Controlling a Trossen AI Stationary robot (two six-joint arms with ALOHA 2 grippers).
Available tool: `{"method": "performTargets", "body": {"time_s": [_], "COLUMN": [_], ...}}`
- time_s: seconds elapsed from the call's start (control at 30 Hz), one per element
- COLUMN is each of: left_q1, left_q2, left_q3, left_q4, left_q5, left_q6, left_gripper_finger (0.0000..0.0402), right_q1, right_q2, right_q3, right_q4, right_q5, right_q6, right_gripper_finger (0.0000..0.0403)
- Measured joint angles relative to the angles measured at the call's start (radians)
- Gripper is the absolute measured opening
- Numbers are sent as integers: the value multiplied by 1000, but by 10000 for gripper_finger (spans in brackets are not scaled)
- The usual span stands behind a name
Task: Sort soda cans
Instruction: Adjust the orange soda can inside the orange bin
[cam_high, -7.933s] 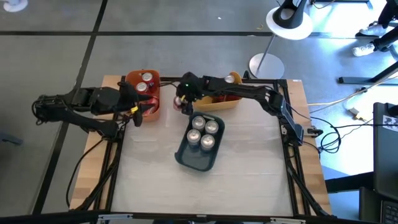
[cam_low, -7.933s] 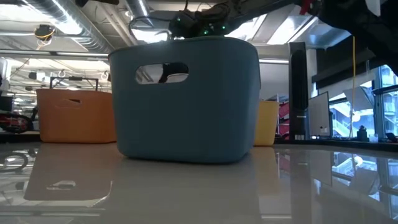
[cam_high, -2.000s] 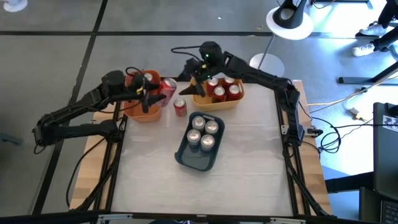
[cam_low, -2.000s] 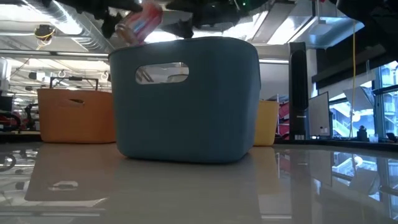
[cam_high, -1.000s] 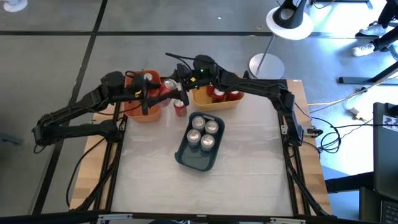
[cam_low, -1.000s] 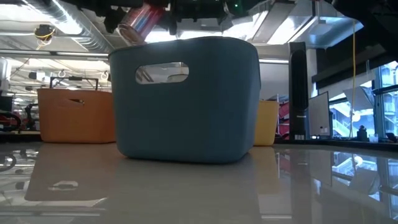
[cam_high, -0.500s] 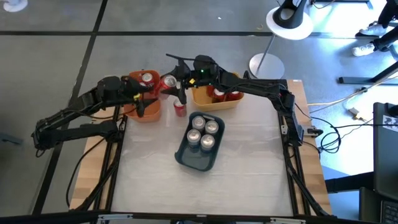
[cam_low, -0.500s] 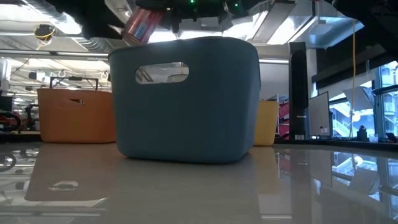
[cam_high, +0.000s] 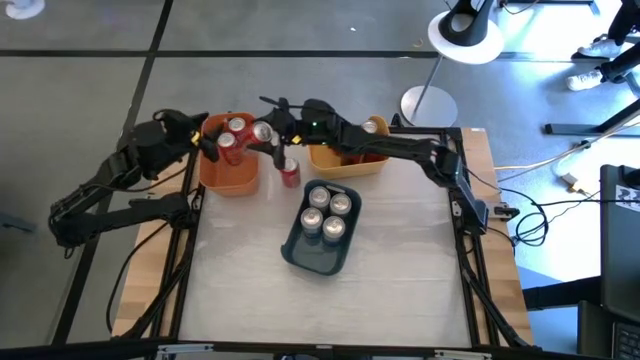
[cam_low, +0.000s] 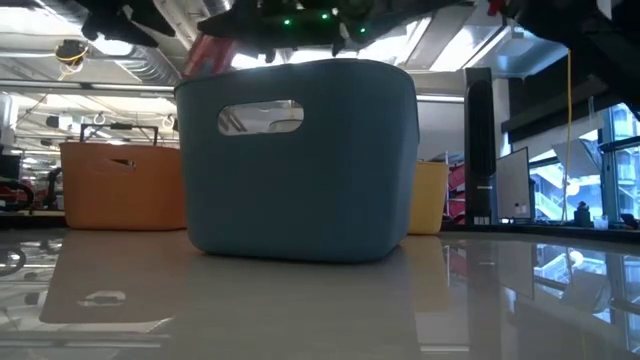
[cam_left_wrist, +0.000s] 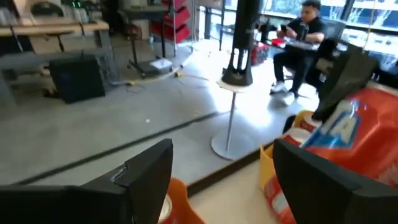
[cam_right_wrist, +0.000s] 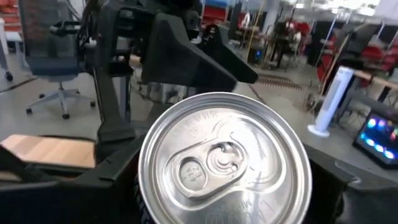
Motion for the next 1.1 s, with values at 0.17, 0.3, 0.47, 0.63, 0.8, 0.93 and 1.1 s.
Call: {"method": "performTargets", "body": {"time_s": [0.17, 0.3, 0.47, 0.63, 0.8, 0.93, 1.1], "left_q1": [-1, -1, -1, -1, -2, -2, -2], "left_q2": [7, 21, 41, 55, 66, 66, 66], "left_q3": [5, 5, 5, 5, 5, 5, 5], "left_q4": [33, 29, 30, 30, 29, 26, 20], "left_q5": [-1, -1, -1, 0, 1, 1, 1], "left_q6": [39, 40, 46, 46, 39, 37, 22], "left_gripper_finger": [264, 265, 265, 265, 265, 265, 265], "right_q1": [11, 16, 16, 14, 16, 17, 17], "right_q2": [85, 170, 274, 318, 358, 396, 418], "right_q3": [70, 177, 303, 298, 298, 297, 298], "right_q4": [47, 37, 12, -52, -107, -141, -166], "right_q5": [18, 27, 30, 44, 45, 45, 44], "right_q6": [-16, -16, -22, -33, -36, -35, -33], "right_gripper_finger": [283, 283, 283, 283, 283, 283, 283]}}
